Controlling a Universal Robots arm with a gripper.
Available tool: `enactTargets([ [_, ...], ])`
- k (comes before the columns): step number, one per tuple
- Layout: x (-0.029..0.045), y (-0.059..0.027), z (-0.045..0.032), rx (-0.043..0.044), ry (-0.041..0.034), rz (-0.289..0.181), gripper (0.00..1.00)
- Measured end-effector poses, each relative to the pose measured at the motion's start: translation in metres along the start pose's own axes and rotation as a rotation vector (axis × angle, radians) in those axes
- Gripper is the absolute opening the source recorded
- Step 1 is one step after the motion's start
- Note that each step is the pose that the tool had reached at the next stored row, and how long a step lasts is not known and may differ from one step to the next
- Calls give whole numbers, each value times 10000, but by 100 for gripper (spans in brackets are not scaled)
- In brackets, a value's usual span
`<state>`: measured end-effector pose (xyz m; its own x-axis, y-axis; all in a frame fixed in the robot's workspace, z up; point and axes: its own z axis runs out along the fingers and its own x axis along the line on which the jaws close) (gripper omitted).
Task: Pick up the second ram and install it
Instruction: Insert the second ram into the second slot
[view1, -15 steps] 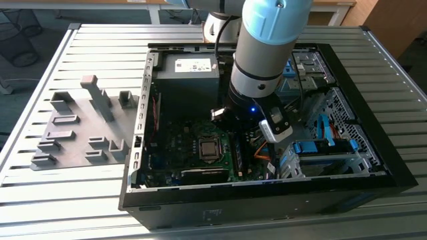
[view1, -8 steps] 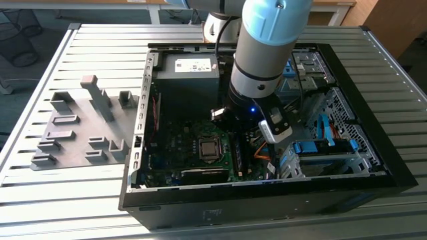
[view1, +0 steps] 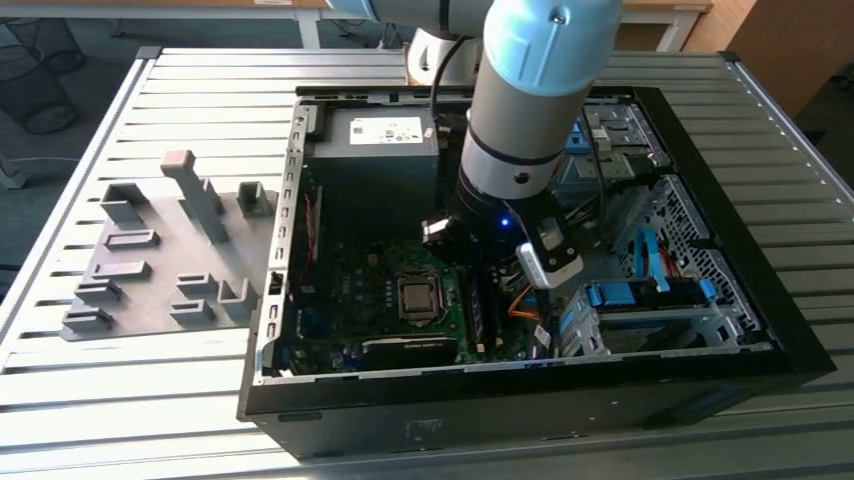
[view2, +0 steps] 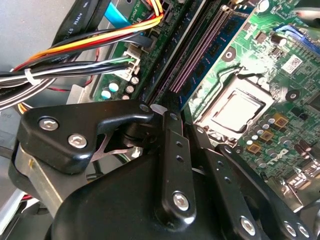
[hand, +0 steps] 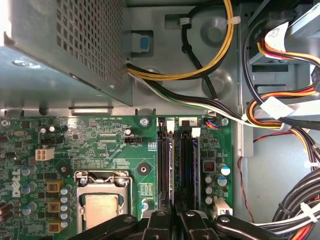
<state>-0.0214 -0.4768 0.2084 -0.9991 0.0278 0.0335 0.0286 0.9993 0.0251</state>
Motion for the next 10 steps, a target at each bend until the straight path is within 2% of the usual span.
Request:
enactTargets([
  [10, -1, 5, 20, -47, 2, -2, 14],
])
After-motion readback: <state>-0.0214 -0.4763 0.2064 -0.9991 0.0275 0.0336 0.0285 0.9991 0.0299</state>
